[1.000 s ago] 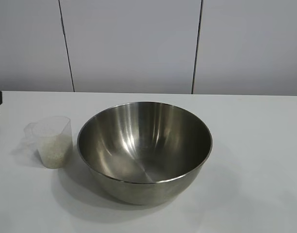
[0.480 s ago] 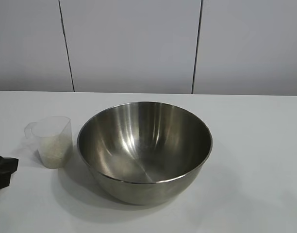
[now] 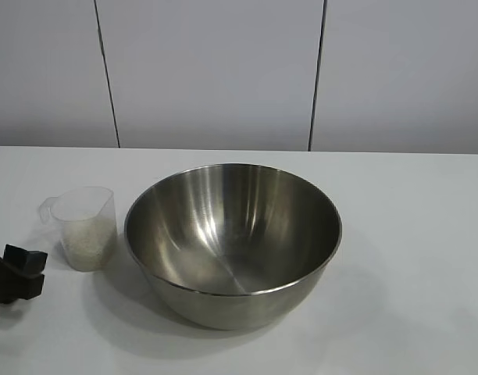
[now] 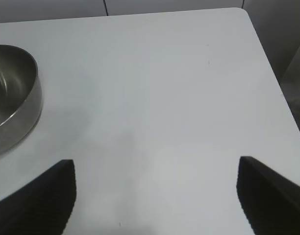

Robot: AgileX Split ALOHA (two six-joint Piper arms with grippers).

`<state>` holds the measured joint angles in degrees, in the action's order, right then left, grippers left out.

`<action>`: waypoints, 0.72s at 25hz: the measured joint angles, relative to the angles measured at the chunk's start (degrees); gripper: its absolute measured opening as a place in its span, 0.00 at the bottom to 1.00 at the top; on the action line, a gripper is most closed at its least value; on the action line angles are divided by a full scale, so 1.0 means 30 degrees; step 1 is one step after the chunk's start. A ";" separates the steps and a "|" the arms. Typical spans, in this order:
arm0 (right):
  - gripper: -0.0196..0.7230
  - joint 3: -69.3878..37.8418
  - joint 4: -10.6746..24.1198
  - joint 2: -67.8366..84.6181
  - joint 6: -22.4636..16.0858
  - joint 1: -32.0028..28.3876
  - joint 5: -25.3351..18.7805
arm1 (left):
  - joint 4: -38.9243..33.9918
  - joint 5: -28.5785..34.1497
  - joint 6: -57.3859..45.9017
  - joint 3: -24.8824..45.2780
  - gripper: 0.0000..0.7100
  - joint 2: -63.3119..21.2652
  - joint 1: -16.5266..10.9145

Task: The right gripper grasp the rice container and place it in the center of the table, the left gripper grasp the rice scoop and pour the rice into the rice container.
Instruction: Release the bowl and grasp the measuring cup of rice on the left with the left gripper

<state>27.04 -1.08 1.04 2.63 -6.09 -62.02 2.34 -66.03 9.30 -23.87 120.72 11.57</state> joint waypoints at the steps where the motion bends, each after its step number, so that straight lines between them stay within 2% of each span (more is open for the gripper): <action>1: 0.85 0.0000 0.0000 0.0000 0.0000 0.0000 0.0000 | -0.0026 0.0000 0.0015 -0.0164 0.64 0.0000 -0.0126; 4: 0.85 0.0000 0.0000 0.0000 0.0000 0.0000 0.0000 | -0.0348 0.0000 0.0020 -0.0471 0.64 0.0021 -0.0686; 10: 0.85 0.0000 0.0000 0.0000 0.0000 0.0000 0.0000 | -0.2922 0.0018 -0.0776 -0.0698 0.64 0.0055 -0.1872; 14: 0.85 0.0000 0.0000 0.0000 0.0000 0.0000 0.0000 | -0.4544 0.0018 -0.0885 -0.0933 0.64 0.0055 -0.1921; 18: 0.85 0.0000 0.0000 0.0000 0.0000 0.0000 0.0000 | -0.4850 0.0018 -0.0885 -0.1047 0.64 0.0055 -0.1926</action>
<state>27.04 -1.08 1.04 2.63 -6.09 -62.02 -12.21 -65.97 6.64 -27.01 120.88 5.80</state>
